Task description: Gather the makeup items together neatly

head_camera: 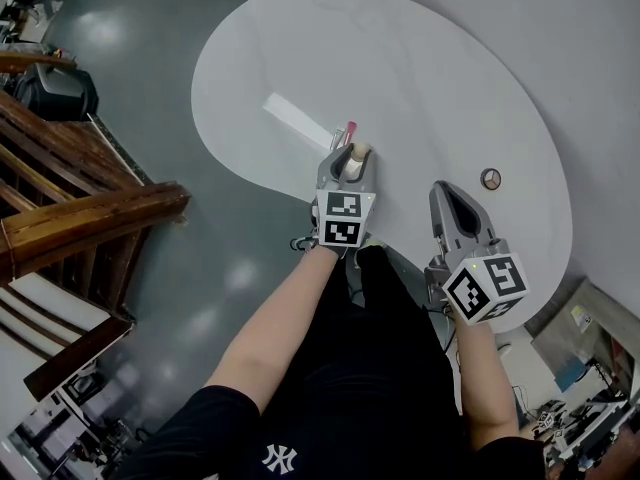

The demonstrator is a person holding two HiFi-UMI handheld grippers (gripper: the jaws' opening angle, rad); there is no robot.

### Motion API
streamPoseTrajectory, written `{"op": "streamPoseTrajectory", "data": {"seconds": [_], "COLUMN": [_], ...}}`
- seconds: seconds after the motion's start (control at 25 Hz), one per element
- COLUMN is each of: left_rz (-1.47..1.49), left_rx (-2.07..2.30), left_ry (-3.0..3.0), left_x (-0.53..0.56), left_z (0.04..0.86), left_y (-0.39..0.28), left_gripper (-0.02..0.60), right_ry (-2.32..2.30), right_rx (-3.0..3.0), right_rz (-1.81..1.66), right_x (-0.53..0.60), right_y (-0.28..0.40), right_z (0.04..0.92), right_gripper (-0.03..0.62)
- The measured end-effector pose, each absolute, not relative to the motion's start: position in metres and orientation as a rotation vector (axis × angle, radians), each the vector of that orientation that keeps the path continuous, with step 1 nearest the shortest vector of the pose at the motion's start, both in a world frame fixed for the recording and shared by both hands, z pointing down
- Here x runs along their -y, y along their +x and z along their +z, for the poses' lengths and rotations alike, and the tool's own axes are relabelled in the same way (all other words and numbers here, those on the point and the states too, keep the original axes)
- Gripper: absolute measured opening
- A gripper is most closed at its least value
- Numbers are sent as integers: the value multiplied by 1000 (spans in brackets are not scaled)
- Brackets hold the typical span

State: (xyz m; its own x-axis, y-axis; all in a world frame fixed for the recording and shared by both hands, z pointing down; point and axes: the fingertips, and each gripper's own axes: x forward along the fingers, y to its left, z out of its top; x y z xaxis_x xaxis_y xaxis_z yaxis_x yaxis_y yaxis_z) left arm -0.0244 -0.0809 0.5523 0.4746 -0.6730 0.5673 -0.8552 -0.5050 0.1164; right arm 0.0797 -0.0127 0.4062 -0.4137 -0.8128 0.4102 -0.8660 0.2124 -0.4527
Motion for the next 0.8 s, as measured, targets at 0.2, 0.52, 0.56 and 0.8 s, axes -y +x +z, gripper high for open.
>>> {"op": "streamPoseTrajectory", "data": {"seconds": [0.2,0.52,0.56,0.8], "left_rz": [651,652,651,654], "left_rx": [1274,1280,1281,1285], "left_ry": [2347,2350,2351,2369], "left_x": [75,66,65,62], "left_z": [548,540,539,527], "left_y": [-30,-30,-30,-28], "left_gripper": [124,123,123,123], "right_ry": [1642,1639,1640,1652], "right_rx": [2394,2410,2412,2423], "right_rz": [975,976,976,980], "right_x": [13,10,9,7], "right_y": [72,71,71,71], "right_z": [404,402,402,402], "right_gripper": [14,14,14,14]}}
